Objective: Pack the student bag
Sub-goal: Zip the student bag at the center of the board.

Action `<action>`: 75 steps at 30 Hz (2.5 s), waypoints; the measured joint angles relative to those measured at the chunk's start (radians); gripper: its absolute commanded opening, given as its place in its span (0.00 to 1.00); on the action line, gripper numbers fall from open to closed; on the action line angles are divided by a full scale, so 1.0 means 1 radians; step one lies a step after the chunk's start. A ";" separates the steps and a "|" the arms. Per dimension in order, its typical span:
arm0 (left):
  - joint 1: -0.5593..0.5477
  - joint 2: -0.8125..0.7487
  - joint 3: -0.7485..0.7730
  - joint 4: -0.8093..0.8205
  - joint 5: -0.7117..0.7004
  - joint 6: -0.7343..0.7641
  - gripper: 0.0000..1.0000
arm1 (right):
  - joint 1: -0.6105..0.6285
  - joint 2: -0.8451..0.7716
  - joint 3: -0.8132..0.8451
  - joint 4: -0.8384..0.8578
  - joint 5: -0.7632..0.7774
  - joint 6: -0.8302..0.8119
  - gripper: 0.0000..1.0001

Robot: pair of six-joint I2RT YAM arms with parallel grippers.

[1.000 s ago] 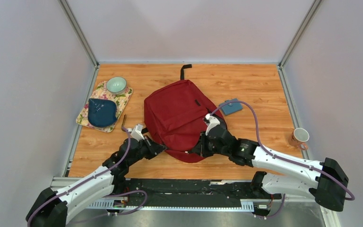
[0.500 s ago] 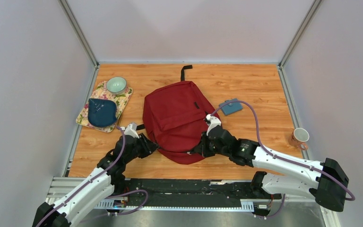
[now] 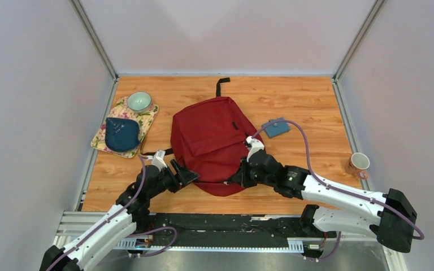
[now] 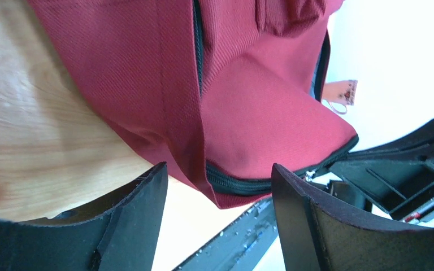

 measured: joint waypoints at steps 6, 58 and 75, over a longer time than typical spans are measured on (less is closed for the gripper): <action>-0.100 0.055 -0.019 0.090 -0.008 -0.091 0.76 | 0.000 -0.002 -0.001 0.024 -0.021 -0.005 0.00; -0.033 0.039 0.016 -0.072 -0.132 0.042 0.00 | -0.103 -0.487 -0.324 0.048 0.061 -0.004 0.00; -0.012 0.126 0.430 -0.315 -0.084 0.363 0.75 | -0.105 -0.482 -0.343 0.035 0.079 0.016 0.00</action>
